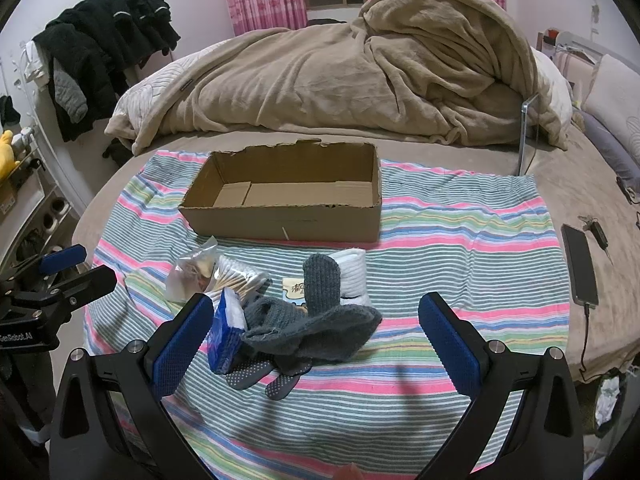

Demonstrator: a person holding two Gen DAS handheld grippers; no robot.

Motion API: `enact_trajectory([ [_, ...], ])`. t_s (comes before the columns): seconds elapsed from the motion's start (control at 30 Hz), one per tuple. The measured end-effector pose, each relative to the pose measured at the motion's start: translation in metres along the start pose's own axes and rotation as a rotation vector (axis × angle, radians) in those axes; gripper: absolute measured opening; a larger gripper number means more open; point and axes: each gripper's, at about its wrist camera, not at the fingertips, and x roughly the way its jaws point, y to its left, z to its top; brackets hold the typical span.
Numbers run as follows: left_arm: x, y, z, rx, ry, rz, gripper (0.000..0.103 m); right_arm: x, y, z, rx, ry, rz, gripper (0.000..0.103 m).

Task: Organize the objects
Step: 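Move both tools toward the items in front of the cardboard box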

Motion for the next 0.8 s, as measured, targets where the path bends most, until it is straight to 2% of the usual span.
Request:
enact_trajectory([
  [0.47, 0.004, 0.001, -0.001, -0.002, 0.011, -0.001, 0.102, 0.004, -0.006, -0.003, 0.019, 0.028, 0.006, 0.103],
  [0.8, 0.031, 0.005, 0.000, -0.001, 0.048, 0.004, 0.102, 0.019, -0.018, -0.003, 0.045, 0.068, 0.024, 0.101],
])
